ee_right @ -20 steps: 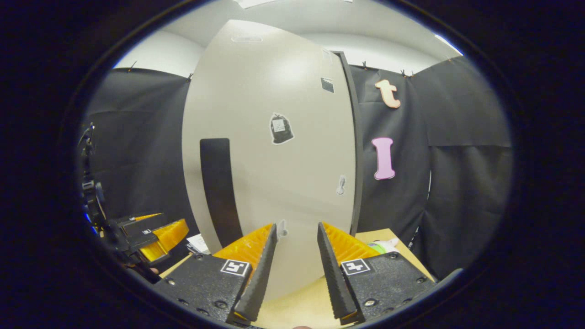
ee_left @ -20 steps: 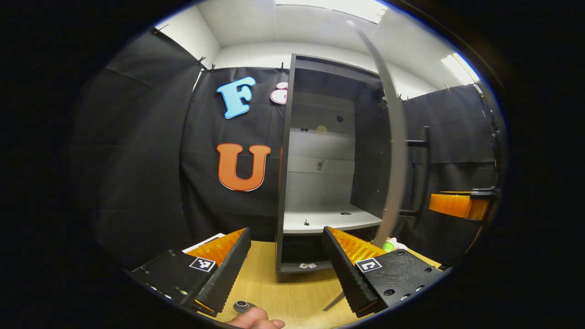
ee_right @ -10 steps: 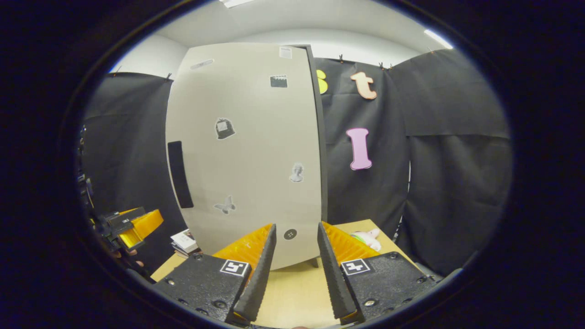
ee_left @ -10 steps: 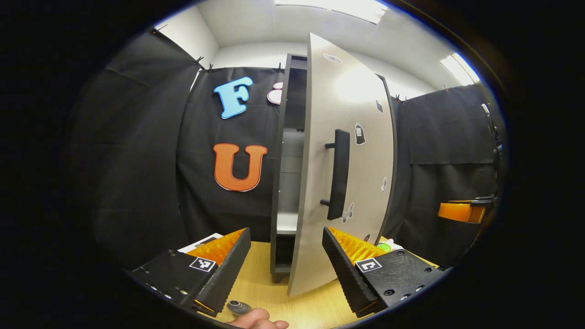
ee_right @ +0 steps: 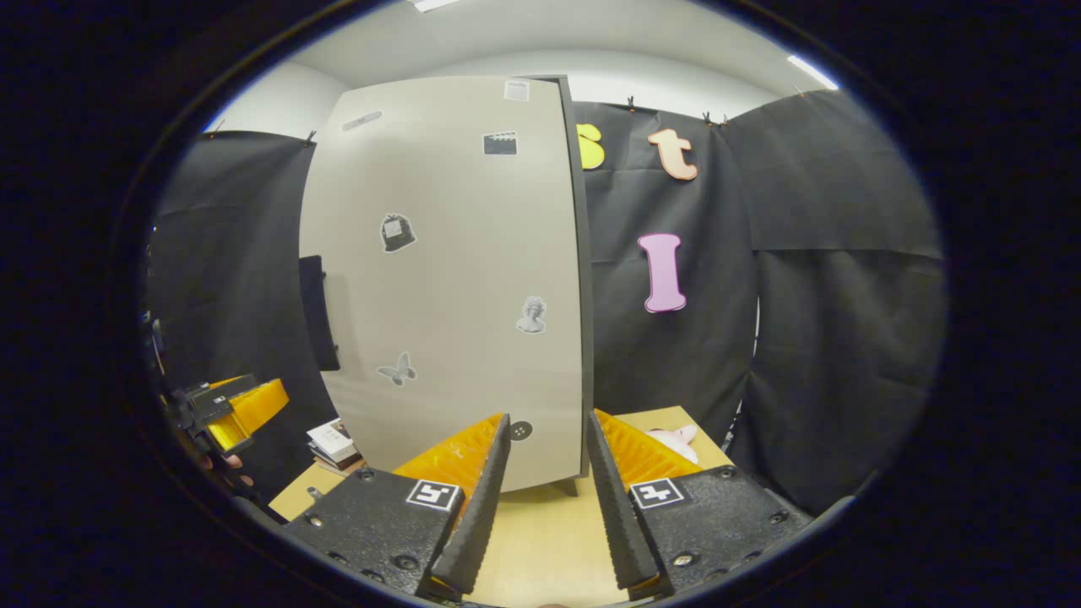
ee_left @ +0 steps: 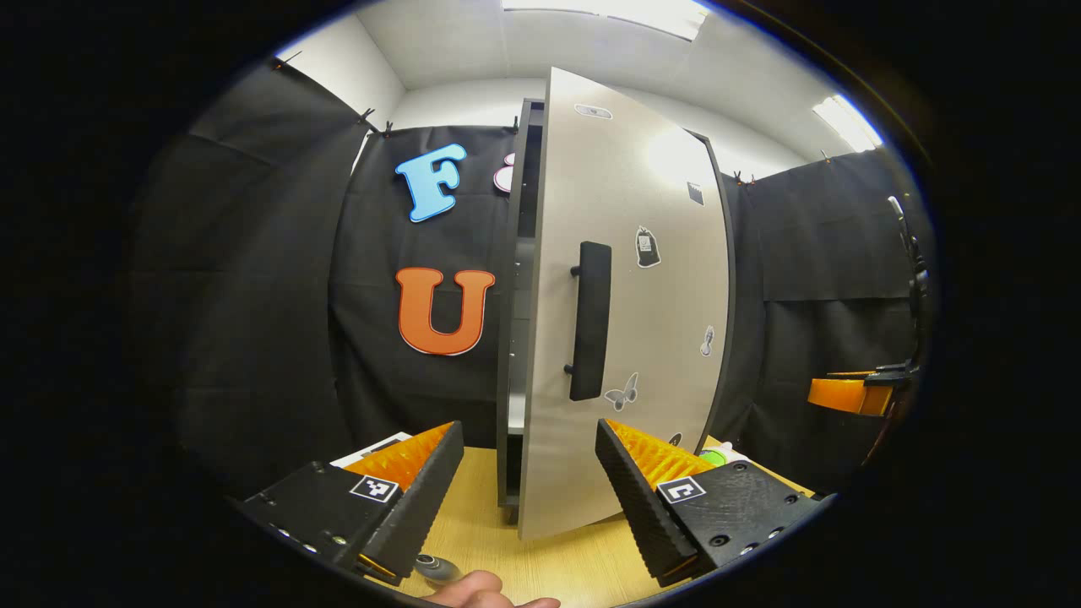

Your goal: Open the cabinet door with the right hand, grasp the bottle in the cabinet with the left hand and place it on the coaster, then close the cabinet door with the right hand.

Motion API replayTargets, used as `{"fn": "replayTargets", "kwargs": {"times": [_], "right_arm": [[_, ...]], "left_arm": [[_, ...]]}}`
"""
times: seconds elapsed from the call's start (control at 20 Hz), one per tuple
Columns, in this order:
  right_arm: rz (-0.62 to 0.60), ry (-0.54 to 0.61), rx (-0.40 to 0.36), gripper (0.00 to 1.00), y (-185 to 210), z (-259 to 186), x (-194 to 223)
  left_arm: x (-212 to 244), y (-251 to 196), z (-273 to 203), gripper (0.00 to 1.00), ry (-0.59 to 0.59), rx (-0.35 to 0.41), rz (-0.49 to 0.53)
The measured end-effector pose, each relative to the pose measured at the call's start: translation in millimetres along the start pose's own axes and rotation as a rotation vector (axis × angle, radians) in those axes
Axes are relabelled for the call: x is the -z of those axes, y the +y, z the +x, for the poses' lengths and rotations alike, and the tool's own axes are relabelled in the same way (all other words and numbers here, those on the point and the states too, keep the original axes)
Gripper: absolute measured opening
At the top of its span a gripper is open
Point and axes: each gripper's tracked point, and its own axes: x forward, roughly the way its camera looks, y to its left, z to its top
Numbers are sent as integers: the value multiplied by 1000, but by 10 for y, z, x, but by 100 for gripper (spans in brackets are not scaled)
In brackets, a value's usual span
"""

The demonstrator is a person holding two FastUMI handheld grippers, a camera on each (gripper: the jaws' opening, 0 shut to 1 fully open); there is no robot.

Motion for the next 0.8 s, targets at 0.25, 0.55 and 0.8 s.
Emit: {"fn": "replayTargets", "kwargs": {"times": [0.25, 0.55, 0.8], "right_arm": [[-34, -23, -21, 58, -89, 120, -95], [-44, -23, -53, 58, -117, 208, -129], [-32, -22, -51, 58, -190, 231, -133]], "left_arm": [[-15, -46, 4, 95, -3, -25, 7], [4, -127, 5, 95, 3, -46, 14], [-11, -194, 53, 95, 1, -45, 23]]}}
